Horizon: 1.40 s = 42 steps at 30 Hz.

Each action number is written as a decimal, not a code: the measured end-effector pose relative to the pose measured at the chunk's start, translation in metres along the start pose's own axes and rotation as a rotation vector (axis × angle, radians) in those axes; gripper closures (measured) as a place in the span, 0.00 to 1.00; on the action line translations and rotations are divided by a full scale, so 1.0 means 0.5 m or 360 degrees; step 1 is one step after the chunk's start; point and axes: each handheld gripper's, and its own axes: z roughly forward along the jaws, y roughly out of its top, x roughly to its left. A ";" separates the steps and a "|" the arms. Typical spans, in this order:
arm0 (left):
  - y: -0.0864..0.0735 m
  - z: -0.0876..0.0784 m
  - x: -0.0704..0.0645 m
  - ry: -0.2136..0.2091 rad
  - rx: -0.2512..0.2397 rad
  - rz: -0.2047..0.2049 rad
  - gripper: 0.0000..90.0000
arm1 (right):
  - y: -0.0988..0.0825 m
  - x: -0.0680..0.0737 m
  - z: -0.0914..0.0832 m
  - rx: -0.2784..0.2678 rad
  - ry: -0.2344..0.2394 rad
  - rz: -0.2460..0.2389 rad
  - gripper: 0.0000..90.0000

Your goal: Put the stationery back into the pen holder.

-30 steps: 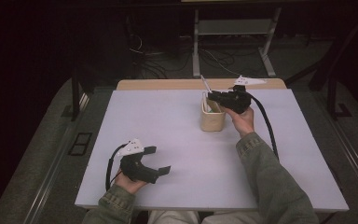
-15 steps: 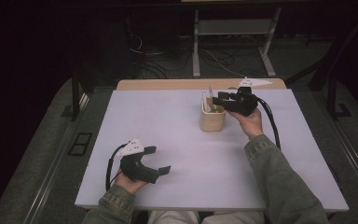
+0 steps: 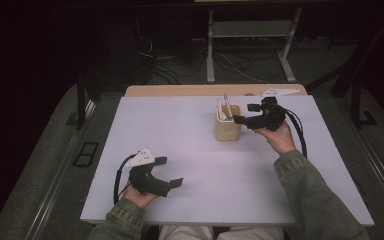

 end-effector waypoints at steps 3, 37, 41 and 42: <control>0.000 -0.001 0.000 0.0001 -0.0005 -0.0008 0.00 | -0.008 0.008 -0.010 0.0039 0.0000 0.0021 0.00; -0.002 -0.004 0.004 -0.0003 -0.0010 -0.0037 0.00 | -0.084 0.095 -0.111 0.0186 0.0069 -0.0037 0.00; -0.002 -0.004 0.004 -0.0003 -0.0010 -0.0041 0.00 | -0.098 0.099 -0.122 0.0197 0.0068 -0.0027 0.00; -0.003 -0.004 0.004 -0.0002 -0.0009 -0.0042 0.00 | -0.101 0.100 -0.125 0.0195 0.0066 -0.0023 0.00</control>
